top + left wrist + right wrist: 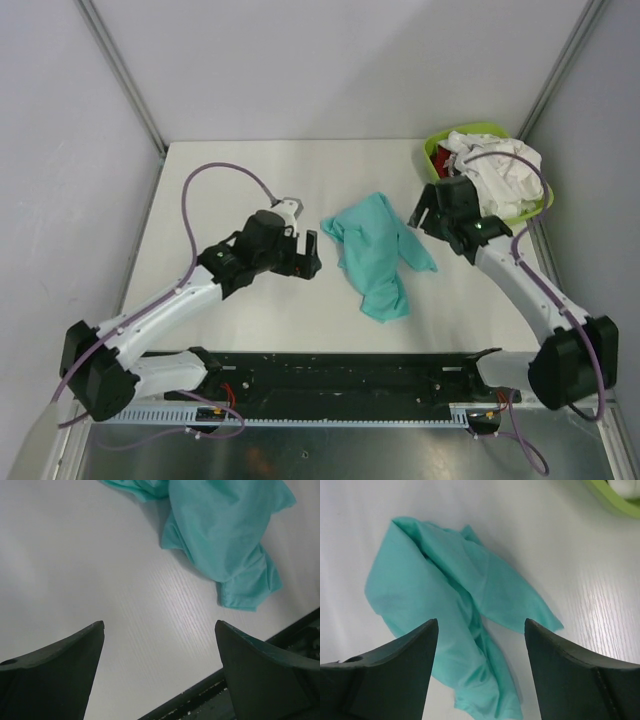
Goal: Fold and stack the t-shirts
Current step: Move the tshirt to the center of the board, then flatten out the tshirt
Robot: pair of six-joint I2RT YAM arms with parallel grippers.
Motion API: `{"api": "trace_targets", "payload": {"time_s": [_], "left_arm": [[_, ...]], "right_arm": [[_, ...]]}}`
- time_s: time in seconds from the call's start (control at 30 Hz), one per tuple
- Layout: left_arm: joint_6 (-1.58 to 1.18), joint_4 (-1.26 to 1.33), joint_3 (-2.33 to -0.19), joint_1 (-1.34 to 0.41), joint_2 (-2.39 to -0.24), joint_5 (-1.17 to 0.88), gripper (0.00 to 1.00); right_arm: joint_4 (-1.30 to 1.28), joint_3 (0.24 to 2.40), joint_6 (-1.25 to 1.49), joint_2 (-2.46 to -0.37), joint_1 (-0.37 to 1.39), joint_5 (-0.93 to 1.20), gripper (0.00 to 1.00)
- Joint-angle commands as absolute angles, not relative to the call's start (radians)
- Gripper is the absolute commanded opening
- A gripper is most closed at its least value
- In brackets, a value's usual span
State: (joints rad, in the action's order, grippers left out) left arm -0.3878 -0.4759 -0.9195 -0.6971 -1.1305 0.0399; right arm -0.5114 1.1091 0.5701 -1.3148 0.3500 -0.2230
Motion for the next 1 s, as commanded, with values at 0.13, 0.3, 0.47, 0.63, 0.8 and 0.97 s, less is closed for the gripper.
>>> {"api": "trace_targets", "payload": {"time_s": [0.13,0.3,0.47,0.63,0.8,0.97], "left_arm": [[-0.514,-0.32,-0.951,-0.884,-1.343,-0.042,0.91],[-0.595,-0.29,-0.992,-0.922,-1.474,-0.013,0.86],[-0.62,-0.25,-1.045,-0.95,-1.61,-0.035,0.79],[-0.654,-0.212,-1.086,-0.972,-1.717,-0.048,0.72],[-0.665,-0.193,-1.124,-0.985,-1.796,-0.069,0.66],[-0.671,-0.183,-1.149,-0.988,-1.849,-0.075,0.54]], "right_arm": [[-0.463,0.842,0.649,-1.136,0.298,-0.173,0.66],[-0.467,0.771,0.687,-1.082,0.383,-0.182,0.62],[-0.472,0.689,0.728,-1.058,0.451,-0.213,0.62],[-0.471,0.667,0.728,-1.036,0.453,-0.248,0.62],[-0.465,0.66,0.719,-1.049,0.448,-0.281,0.62],[-0.43,0.651,0.718,-1.087,0.432,-0.299,0.62]]}}
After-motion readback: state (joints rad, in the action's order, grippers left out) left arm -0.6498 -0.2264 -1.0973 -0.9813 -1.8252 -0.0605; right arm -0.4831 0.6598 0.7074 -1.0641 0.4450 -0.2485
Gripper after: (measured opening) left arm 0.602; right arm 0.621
